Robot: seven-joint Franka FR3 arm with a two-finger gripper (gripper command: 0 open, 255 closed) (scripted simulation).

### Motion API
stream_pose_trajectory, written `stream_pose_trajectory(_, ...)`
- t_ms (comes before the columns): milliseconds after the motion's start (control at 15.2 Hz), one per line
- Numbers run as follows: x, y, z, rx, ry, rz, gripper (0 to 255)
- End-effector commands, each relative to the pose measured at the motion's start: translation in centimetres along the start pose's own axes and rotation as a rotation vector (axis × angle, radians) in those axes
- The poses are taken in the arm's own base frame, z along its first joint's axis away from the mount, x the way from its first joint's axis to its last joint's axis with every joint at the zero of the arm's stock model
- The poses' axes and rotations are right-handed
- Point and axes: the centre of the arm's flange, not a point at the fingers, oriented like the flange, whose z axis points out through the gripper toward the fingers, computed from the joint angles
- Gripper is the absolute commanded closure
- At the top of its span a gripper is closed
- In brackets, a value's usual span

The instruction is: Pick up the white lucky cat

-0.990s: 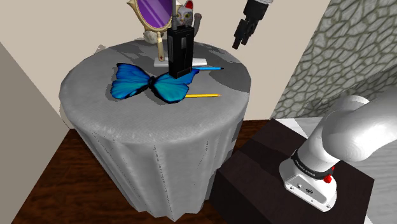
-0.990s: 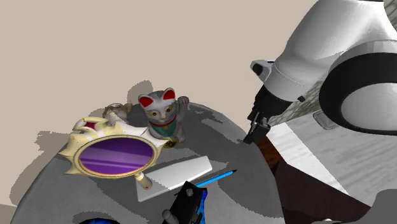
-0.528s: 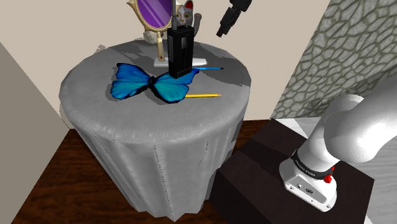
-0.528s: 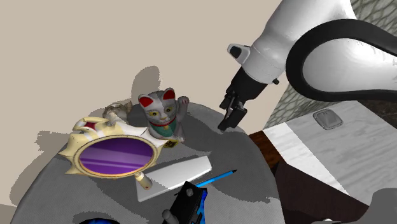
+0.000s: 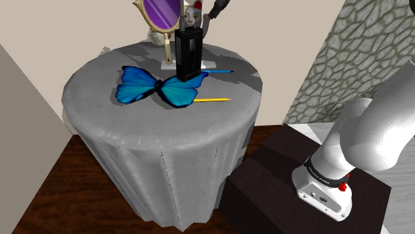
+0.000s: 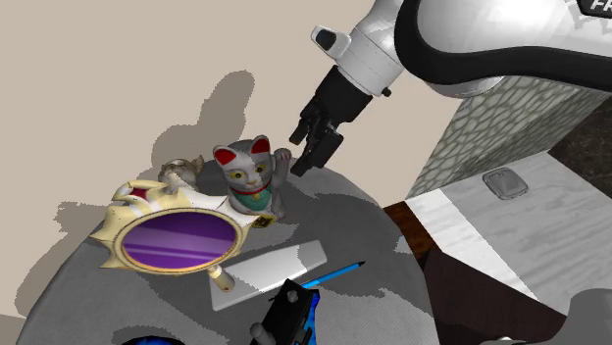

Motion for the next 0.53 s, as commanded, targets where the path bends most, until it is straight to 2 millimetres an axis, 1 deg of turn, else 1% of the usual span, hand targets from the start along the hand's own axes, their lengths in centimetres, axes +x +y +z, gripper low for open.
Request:
stream_pose_trajectory(0,1.9,0.7,0.0,0.032,0.053,-0.052,0)
stream_pose_trajectory(66,2.7,0.9,-0.1,0.045,0.073,-0.072,0)
stream_pose_trajectory(462,0.9,1.5,2.4,0.045,0.073,-0.072,0)
